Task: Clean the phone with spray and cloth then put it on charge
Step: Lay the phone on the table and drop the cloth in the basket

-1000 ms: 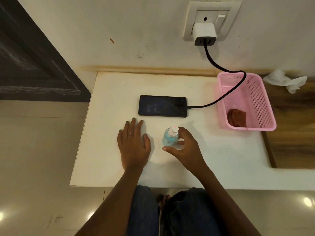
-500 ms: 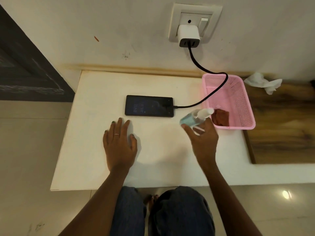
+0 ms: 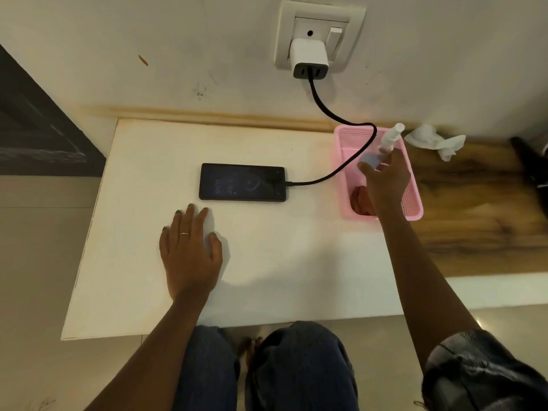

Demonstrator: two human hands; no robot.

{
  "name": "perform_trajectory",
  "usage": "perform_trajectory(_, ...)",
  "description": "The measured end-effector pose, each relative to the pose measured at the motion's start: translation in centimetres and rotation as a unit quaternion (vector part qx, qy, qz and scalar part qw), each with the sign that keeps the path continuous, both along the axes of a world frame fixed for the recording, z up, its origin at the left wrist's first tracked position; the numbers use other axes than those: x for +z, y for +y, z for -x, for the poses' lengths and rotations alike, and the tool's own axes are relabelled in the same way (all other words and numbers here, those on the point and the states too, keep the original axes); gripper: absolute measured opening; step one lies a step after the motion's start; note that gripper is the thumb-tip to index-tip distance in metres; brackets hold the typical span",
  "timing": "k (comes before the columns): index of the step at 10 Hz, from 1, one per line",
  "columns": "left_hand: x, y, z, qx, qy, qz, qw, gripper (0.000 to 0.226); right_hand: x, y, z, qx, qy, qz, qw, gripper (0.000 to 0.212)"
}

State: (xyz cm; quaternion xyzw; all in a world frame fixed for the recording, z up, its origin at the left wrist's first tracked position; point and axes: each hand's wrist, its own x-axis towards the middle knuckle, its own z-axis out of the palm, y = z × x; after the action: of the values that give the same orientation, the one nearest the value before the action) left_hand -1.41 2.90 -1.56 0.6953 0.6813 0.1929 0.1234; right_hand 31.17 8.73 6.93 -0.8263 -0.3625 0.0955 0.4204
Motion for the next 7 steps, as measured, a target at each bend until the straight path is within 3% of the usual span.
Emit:
perform_trajectory(5,0.3,0.0,0.0,0.001,0.003,0.007,1.0,0.053,-2.9,1.4,-2.3,0.012,0.026,0.067,0.997,0.046)
perform_trajectory(7,0.3,0.0,0.1,0.002,-0.005,0.008,1.0,0.053,-0.9,0.9,-2.2,0.01,0.046,0.074,0.996,0.067)
